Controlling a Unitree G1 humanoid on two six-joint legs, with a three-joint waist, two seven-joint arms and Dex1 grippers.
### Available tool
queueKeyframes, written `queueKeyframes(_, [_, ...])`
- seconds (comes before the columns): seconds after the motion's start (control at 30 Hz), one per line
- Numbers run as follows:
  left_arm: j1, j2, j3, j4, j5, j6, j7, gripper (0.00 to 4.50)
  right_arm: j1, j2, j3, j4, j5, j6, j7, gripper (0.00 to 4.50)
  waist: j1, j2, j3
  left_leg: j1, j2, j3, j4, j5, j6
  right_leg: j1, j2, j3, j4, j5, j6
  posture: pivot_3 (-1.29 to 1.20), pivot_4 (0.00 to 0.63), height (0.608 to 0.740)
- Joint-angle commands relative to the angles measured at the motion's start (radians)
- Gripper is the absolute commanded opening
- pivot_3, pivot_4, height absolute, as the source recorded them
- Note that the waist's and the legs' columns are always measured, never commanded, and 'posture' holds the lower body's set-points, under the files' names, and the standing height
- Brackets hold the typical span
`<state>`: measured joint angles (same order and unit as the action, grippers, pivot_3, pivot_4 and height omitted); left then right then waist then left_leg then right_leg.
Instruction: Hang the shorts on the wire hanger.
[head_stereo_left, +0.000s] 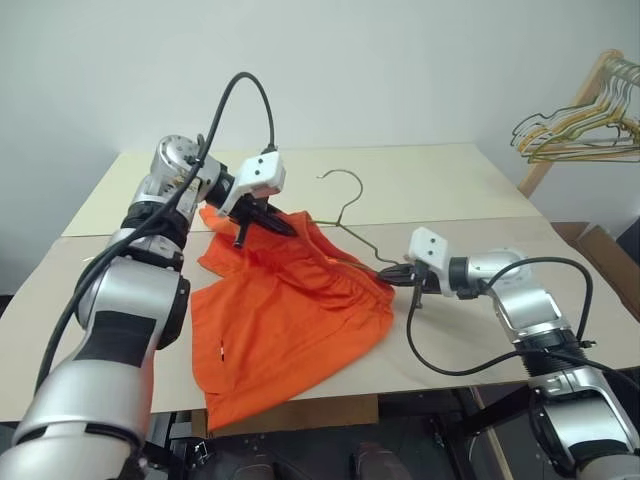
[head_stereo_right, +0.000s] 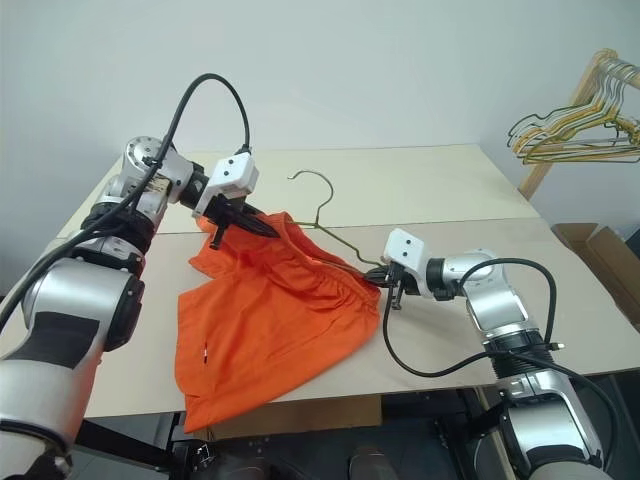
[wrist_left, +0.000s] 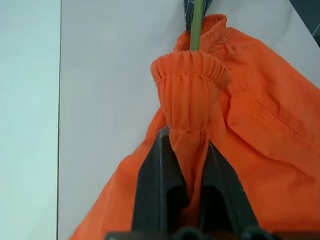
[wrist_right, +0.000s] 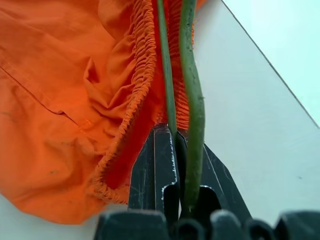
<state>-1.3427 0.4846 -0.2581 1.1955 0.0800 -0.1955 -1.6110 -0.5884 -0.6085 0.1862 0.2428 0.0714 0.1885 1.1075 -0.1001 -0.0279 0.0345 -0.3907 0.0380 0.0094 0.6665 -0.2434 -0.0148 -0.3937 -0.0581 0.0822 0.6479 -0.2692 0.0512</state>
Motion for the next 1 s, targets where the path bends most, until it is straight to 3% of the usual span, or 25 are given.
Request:
queueKeyframes(0.03, [-0.017,0.023,0.009,-0.003,0.010,-0.015,-0.001,0.02,-0.005,0.000,-0.003,-0.024,-0.006,-0.046,-0.009,0.00,0.000,0.000,0.000,0.000,0.000,0.000,0.000,0.000,0.000,0.000,0.000,0.000,0.000,0.000,0.000,-0.08,0.000,0.740])
queueKeyframes(0.17, [-0.007,0.025,0.012,-0.012,0.011,-0.068,0.003,0.02,0.018,0.010,-0.013,-0.024,-0.020,-0.176,-0.038,0.00,0.000,0.000,0.000,0.000,0.000,0.000,0.000,0.000,0.000,0.000,0.000,0.000,0.000,0.000,0.000,-0.08,0.000,0.740])
queueKeyframes(0.3, [-0.023,0.040,0.011,-0.020,-0.007,-0.088,-0.003,0.00,0.030,0.004,-0.036,-0.053,0.015,-0.138,-0.035,1.14,0.000,0.000,0.000,0.000,0.000,0.000,0.000,0.000,0.000,0.000,0.000,0.000,0.000,0.000,0.000,-0.08,0.000,0.740])
queueKeyframes(0.47, [-0.035,0.071,0.022,-0.031,-0.005,-0.114,-0.003,0.00,0.050,-0.034,-0.134,-0.053,0.080,-0.084,-0.063,2.97,0.000,0.000,0.000,0.000,0.000,0.000,0.000,0.000,0.000,0.000,0.000,0.000,0.000,0.000,0.000,-0.08,0.000,0.740])
queueKeyframes(0.73, [-0.017,0.118,0.014,-0.041,-0.033,-0.122,-0.003,0.00,0.206,-0.144,-0.356,-0.111,0.306,0.084,0.002,2.97,0.003,0.000,0.000,0.000,-0.001,-0.003,0.001,0.000,0.000,0.003,-0.002,-0.003,-0.001,0.000,0.001,-0.09,0.000,0.740])
queueKeyframes(0.87, [-0.012,0.125,0.017,-0.043,-0.047,-0.117,-0.003,0.00,0.280,-0.132,-0.318,-0.182,0.353,0.236,-0.009,2.97,-0.002,0.000,0.000,0.001,-0.001,-0.004,0.002,0.000,0.000,0.004,-0.001,-0.003,0.001,0.000,0.000,-0.10,0.000,0.740])
queueKeyframes(1.0, [-0.013,0.130,0.016,-0.043,-0.052,-0.119,-0.003,0.00,0.265,-0.046,-0.250,-0.196,0.351,0.346,-0.087,2.97,-0.014,0.000,0.000,0.001,0.000,-0.005,0.002,0.000,0.000,0.003,0.000,-0.003,0.001,0.000,0.000,-0.10,0.000,0.740])
